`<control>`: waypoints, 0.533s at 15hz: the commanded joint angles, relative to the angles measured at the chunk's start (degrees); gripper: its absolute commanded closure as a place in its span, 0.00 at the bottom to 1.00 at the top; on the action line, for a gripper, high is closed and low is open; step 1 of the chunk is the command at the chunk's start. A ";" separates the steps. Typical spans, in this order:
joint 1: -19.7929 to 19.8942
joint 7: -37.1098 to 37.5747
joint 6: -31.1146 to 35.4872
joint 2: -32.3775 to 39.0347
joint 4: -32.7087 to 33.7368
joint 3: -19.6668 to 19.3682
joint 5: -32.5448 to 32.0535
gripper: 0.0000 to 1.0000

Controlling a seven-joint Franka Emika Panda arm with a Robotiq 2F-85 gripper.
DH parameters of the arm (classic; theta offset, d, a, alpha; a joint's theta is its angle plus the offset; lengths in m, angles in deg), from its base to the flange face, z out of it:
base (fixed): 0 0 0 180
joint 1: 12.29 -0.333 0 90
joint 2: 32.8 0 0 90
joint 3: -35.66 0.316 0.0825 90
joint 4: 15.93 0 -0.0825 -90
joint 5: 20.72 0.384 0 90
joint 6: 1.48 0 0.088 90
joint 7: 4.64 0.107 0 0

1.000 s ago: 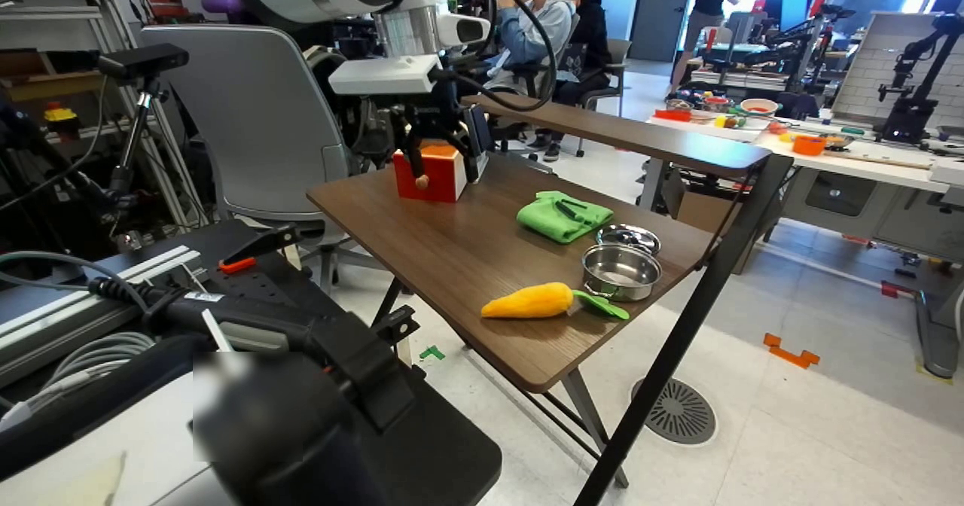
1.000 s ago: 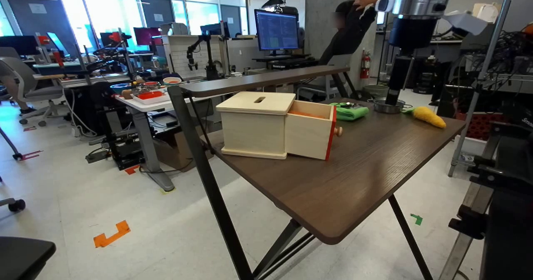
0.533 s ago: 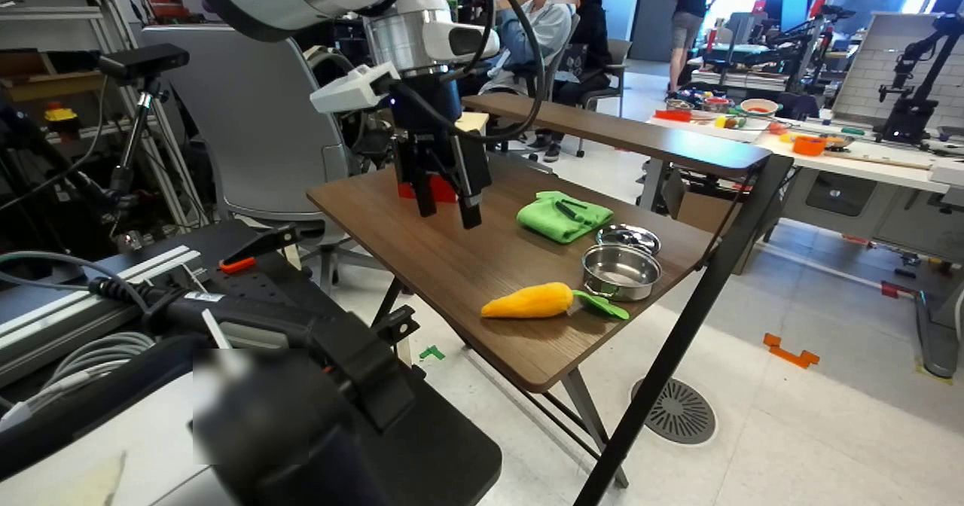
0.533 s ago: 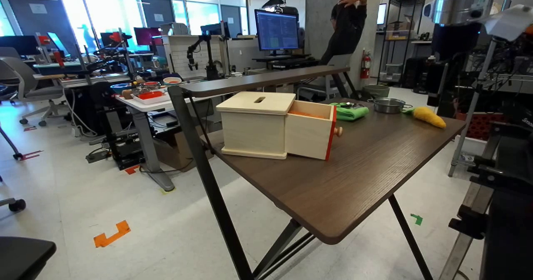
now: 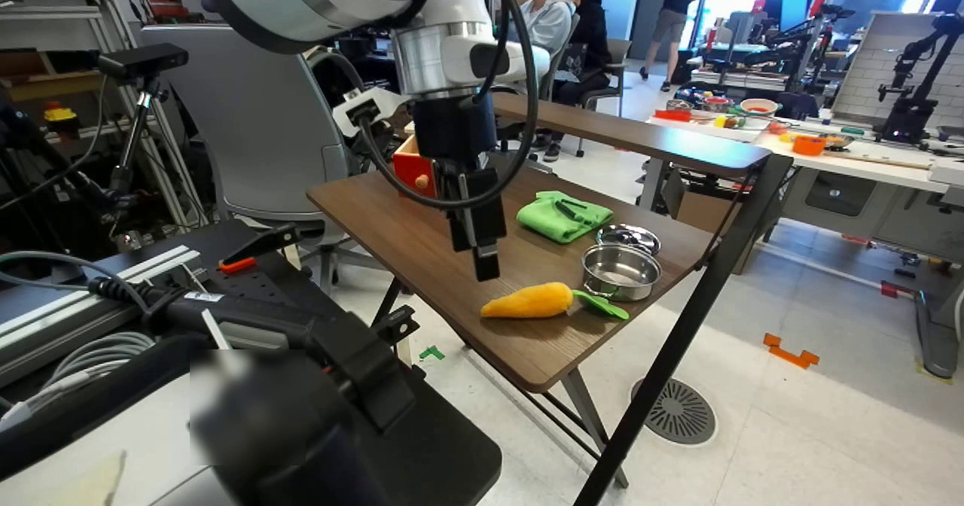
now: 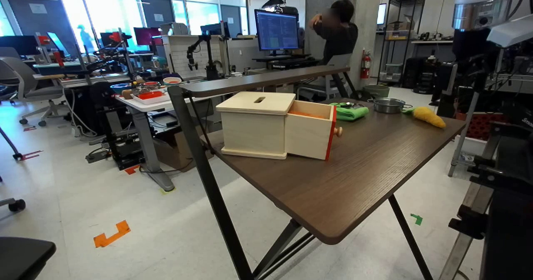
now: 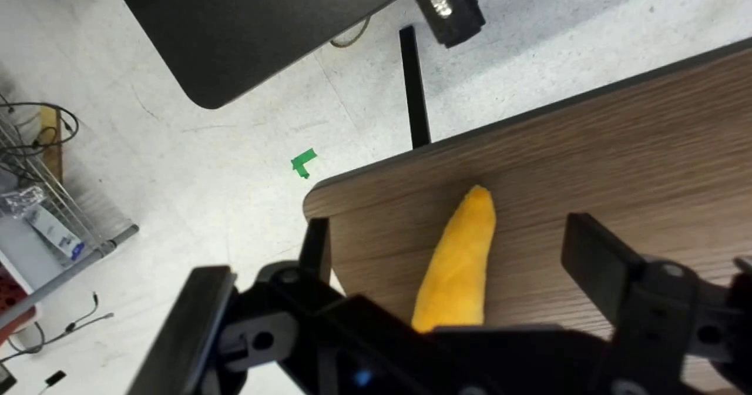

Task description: Open the drawer then put the carrot plushie in the drawer

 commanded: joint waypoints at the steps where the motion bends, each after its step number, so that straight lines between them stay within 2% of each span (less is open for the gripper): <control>1: 1.46 4.34 3.48 2.05 1.96 -1.91 -1.48 0.00; 4: 0.72 6.92 7.08 4.69 4.19 -3.93 -2.65 0.00; 8: -2.98 11.78 12.38 9.71 7.39 -8.12 -4.73 0.00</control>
